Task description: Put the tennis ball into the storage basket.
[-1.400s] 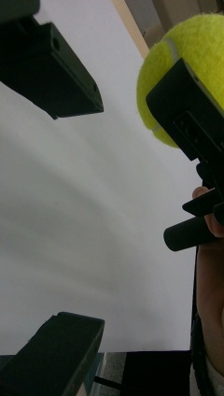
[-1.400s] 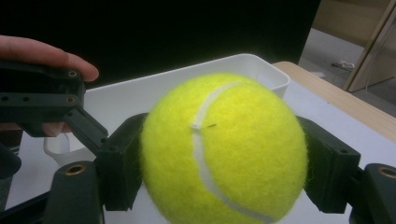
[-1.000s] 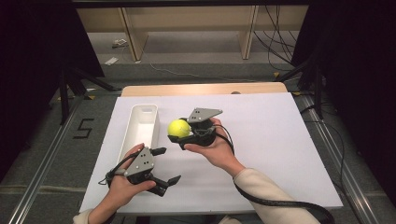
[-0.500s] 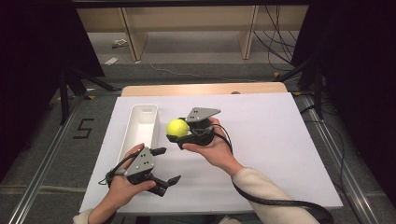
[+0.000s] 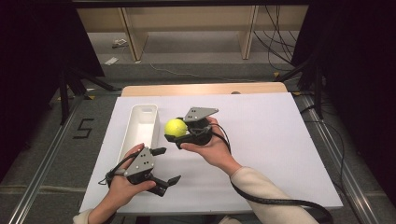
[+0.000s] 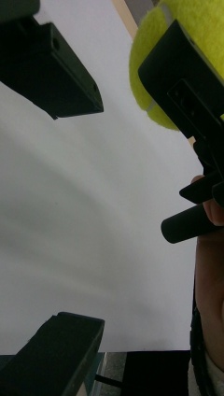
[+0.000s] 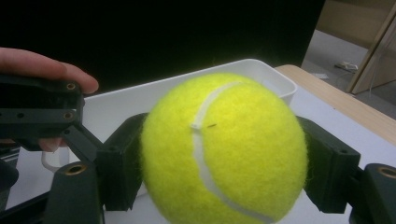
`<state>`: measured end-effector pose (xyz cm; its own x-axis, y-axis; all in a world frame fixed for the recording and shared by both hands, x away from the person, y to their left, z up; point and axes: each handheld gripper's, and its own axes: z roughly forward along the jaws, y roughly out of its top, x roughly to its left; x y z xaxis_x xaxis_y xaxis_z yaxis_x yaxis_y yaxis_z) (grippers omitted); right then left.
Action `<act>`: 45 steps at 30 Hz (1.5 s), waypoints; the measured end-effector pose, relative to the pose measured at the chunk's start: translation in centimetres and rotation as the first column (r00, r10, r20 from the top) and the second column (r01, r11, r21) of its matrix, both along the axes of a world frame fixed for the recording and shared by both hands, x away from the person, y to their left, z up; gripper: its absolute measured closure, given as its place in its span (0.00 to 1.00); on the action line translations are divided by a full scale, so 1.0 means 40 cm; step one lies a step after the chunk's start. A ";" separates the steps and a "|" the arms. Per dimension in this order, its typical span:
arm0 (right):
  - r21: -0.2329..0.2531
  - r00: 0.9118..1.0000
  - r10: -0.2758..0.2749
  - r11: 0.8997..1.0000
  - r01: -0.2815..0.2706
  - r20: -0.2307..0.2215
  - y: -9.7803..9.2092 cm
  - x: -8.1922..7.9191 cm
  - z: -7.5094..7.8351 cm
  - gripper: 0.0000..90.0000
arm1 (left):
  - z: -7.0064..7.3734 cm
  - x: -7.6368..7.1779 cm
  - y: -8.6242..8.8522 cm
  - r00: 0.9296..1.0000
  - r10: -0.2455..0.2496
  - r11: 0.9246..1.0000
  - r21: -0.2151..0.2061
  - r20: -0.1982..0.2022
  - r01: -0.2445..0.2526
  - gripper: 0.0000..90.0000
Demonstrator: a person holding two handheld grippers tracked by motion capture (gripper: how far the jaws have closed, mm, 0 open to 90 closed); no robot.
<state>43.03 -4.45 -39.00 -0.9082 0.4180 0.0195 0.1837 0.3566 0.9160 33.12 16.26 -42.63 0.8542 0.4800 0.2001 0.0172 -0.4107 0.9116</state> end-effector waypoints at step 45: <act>0.001 1.000 0.010 1.000 -0.010 -0.002 0.034 0.012 0.002 0.30 | -0.012 -0.023 -0.012 0.991 0.013 0.997 -0.078 -0.136 -0.024 0.00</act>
